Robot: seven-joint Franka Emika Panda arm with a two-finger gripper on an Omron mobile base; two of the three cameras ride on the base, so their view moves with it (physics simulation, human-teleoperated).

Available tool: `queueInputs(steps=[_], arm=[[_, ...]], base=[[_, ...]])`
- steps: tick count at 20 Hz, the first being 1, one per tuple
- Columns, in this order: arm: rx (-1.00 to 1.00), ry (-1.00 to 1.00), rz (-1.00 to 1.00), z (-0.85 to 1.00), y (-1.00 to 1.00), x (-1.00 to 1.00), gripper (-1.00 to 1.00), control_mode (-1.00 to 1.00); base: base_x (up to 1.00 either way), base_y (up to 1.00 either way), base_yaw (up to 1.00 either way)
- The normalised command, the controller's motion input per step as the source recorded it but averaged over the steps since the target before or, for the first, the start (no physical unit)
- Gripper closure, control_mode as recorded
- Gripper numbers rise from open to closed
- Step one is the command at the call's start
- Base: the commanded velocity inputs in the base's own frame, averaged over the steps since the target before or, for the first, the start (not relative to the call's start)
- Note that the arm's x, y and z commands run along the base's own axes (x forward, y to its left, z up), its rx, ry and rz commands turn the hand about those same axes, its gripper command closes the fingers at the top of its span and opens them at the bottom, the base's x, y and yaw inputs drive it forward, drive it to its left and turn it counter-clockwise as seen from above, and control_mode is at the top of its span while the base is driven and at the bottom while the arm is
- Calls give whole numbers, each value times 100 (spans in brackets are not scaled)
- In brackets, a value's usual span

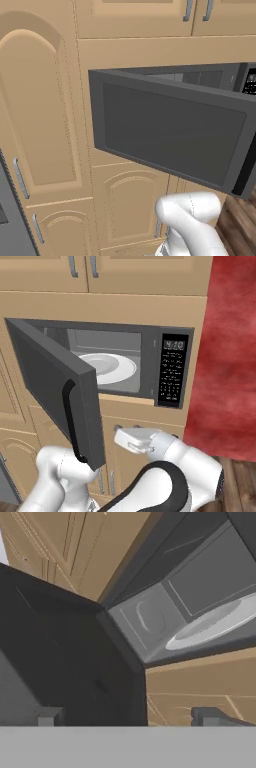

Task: Pick the marshmallow from the counter and place it in the microwave. Then turn on the microwave.

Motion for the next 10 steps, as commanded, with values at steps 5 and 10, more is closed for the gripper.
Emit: queueInputs(steps=[5, 10], arm=[[0, -11, 7, -8, 5, 38, -100, -100], [0, -11, 6, -5, 12, 28, -100, -100]], base=[[0, 0, 0], [0, 0, 0]])
